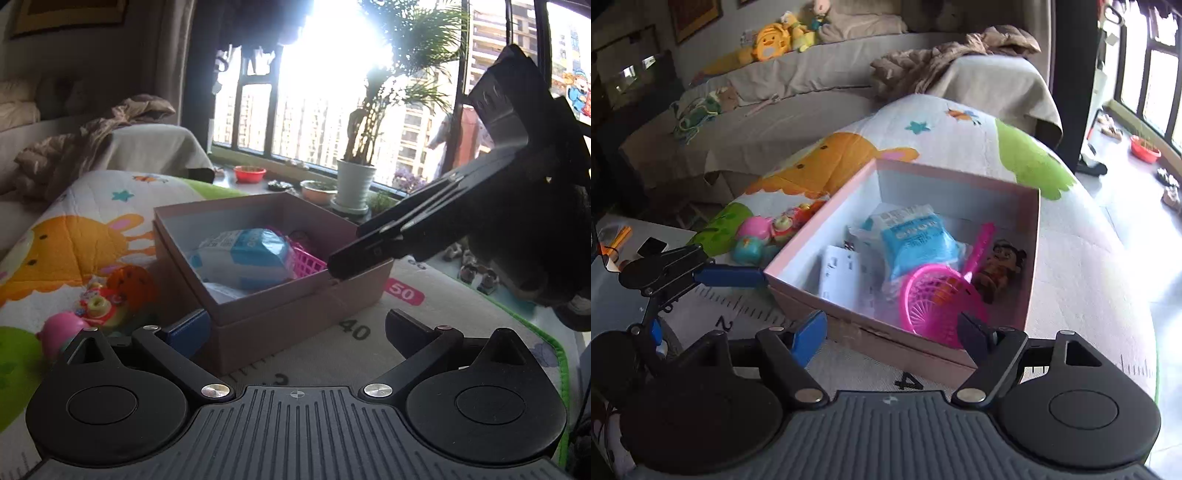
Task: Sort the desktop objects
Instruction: 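Drop the basket into the pink box with the right gripper while the left drops the battery holder in, then move both grippers toward the pink-green toy with the teal crank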
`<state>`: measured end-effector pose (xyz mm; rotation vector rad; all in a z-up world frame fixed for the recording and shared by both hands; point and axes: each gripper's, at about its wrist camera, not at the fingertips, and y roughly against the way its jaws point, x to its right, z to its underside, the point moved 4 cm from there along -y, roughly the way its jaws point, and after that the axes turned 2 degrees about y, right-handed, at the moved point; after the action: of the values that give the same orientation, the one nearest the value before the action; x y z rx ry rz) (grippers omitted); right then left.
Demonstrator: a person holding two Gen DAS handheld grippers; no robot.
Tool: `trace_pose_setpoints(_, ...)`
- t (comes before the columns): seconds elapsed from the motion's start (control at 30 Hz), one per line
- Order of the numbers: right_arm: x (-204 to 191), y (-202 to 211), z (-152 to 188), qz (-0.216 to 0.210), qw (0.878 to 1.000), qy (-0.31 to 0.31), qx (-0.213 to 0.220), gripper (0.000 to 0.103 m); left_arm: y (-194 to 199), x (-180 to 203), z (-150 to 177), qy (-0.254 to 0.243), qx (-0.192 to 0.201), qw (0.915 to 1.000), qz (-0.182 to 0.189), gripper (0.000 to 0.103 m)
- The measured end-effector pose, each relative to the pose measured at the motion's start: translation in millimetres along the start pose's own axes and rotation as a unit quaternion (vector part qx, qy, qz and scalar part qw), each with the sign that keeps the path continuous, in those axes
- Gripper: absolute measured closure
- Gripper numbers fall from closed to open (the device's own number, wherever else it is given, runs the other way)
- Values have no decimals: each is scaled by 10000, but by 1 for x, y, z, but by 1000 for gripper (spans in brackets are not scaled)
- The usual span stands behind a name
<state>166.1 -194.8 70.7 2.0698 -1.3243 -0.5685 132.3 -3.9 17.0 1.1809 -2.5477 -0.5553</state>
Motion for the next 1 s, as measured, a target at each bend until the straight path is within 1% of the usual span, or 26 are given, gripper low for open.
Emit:
trace_pose_setpoints(0.03,-7,4,-10,20,9999,108,120,24,8,-4,2,-16,14,9990,-447,0)
trace_pose_setpoints(0.07,-15,6,-24,-27,9995,178,254,24,12,-11,5,23,-28,9957,-927,0)
trace_pose_setpoints(0.1,-24,4,-39,-161,9991,173,341,20,14,-22,8,153,-151,9884,-1501,0)
trace_pose_setpoints(0.13,-32,-2,-50,-314,9988,148,348,17,14,-35,11,359,-308,9781,-2029,0)
trace_pose_setpoints(0.17,-43,-15,-65,-531,9981,114,273,17,15,-48,16,603,-427,9688,-2366,0)
trace_pose_setpoints(0.2,-56,-33,-79,-690,9975,77,158,17,17,-59,22,862,-513,9616,-2556,0)
trace_pose_setpoints(0.23,-67,-53,-90,-749,9972,29,21,17,20,-68,28,1118,-599,9558,-2652,0)
trace_pose_setpoints(0.27,-78,-73,-99,-738,9972,15,-127,18,23,-74,34,1329,-672,9519,-2676,0)
trace_pose_setpoints(0.3,-88,-94,-106,-669,9974,59,-259,25,26,-78,39,1484,-721,9506,-2629,0)
trace_pose_setpoints(0.33,-97,-117,-115,-539,9976,79,-427,36,31,-80,44,1579,-740,9510,-2552,0)
trace_pose_setpoints(0.4,-107,-155,-126,-341,9968,52,-717,43,37,-79,52,1646,-731,9529,-2441,0)
trace_pose_setpoints(0.43,-110,-174,-129,-135,9965,60,-824,45,39,-78,55,1657,-726,9536,-2406,0)
trace_pose_setpoints(0.47,-112,-186,-132,46,9959,112,-899,46,39,-78,57,1673,-718,9544,-2367,0)
trace_pose_setpoints(0.5,-110,-199,-131,297,9946,216,-975,51,38,-78,56,1698,-685,9555,-2312,0)
trace_pose_setpoints(0.53,-109,-208,-132,453,9931,267,-1049,58,39,-79,56,1716,-636,9567,-2263,0)
trace_pose_setpoints(0.57,-108,-217,-130,544,9912,296,-1171,59,40,-79,55,1732,-605,9573,-2232,0)
trace_pose_setpoints(0.6,-106,-222,-128,548,9900,287,-1269,62,40,-79,55,1750,-588,9576,-2210,0)
trace_pose_setpoints(0.7,-103,-228,-114,273,9872,146,-1563,64,42,-76,55,1780,-546,9583,-2166,0)
trace_pose_setpoints(0.8,-112,-218,-99,-224,9833,-35,-1808,66,43,-73,56,1677,-560,9610,-2127,0)
trace_pose_setpoints(0.83,-118,-212,-90,-422,9807,-28,-1908,66,44,-71,57,1606,-572,9633,-2074,0)
trace_pose_setpoints(0.93,-136,-188,-68,-673,9784,299,-1932,65,52,-55,62,1338,-662,9740,-1706,0)
trace_pose_setpoints(1.0,-143,-168,-49,-1138,9701,181,-2136,65,56,-40,65,1128,-759,9802,-1441,0)
